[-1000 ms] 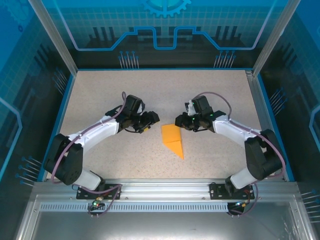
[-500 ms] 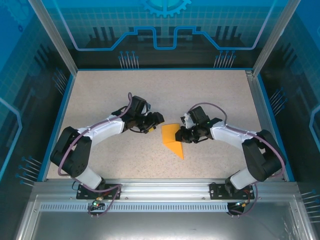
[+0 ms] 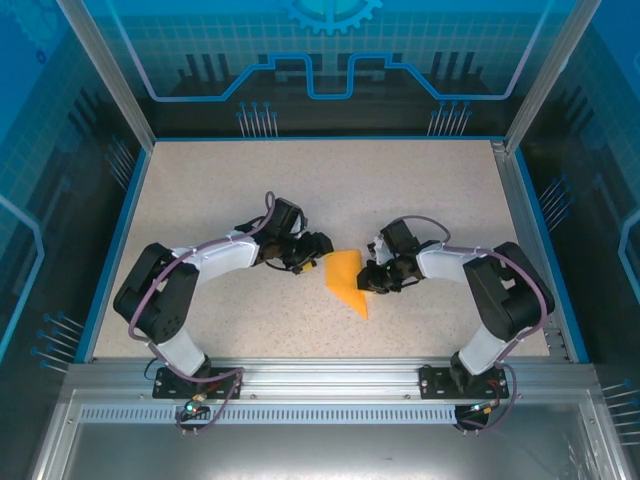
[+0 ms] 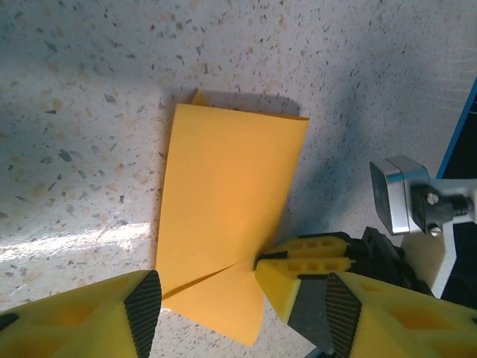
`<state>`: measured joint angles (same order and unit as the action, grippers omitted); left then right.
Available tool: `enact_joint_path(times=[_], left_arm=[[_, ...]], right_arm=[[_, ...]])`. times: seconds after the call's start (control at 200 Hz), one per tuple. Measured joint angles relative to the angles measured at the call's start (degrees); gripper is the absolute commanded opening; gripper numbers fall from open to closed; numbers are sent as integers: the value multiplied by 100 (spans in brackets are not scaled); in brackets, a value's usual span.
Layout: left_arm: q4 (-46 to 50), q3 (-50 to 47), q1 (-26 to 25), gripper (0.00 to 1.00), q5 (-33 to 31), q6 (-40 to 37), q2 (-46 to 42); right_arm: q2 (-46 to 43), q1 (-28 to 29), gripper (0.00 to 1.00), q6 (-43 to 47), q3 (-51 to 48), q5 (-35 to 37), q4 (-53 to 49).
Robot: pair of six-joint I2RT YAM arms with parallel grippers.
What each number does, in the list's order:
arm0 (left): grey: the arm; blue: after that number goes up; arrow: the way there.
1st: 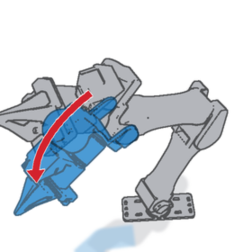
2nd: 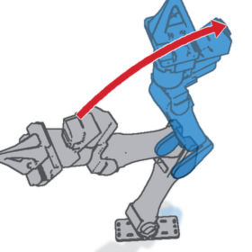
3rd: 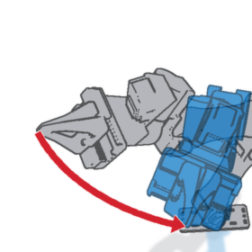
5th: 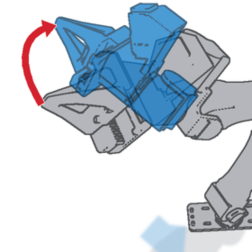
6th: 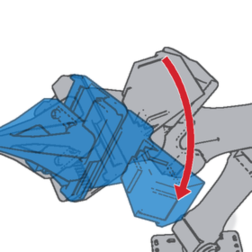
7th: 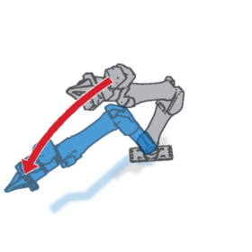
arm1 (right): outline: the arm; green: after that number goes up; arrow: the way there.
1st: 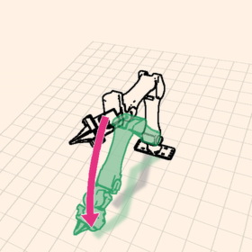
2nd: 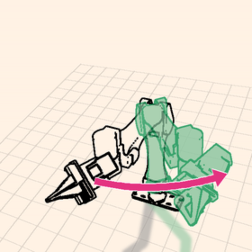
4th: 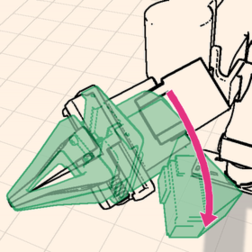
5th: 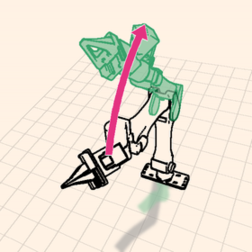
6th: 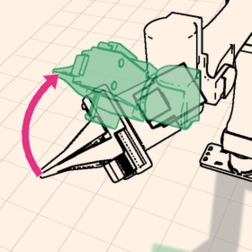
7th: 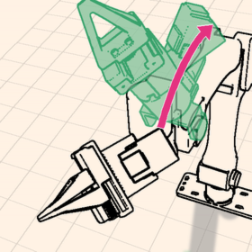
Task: Fold a paper plane with a square sheet of paper (pick it up from the middle)
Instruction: Fold the wing for the fifth time at the center of the table.
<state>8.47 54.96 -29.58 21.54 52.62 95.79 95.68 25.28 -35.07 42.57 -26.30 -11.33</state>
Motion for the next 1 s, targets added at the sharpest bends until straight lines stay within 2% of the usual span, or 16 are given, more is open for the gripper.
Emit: enact_joint_path(times=[0.38, 0.72, 1.0], left_arm=[[-4, -166, -103, 62, -2, 188, 109], [-212, -313, -361, 57, 0, 540, 428], [-446, -348, -363, 53, 85, 599, 590]], right_arm=[[85, -435, 16, -90, -509, -911, 1005], [107, -472, 17, -87, -540, -997, 1075], [116, -472, 16, -87, -540, -1001, 1080]])
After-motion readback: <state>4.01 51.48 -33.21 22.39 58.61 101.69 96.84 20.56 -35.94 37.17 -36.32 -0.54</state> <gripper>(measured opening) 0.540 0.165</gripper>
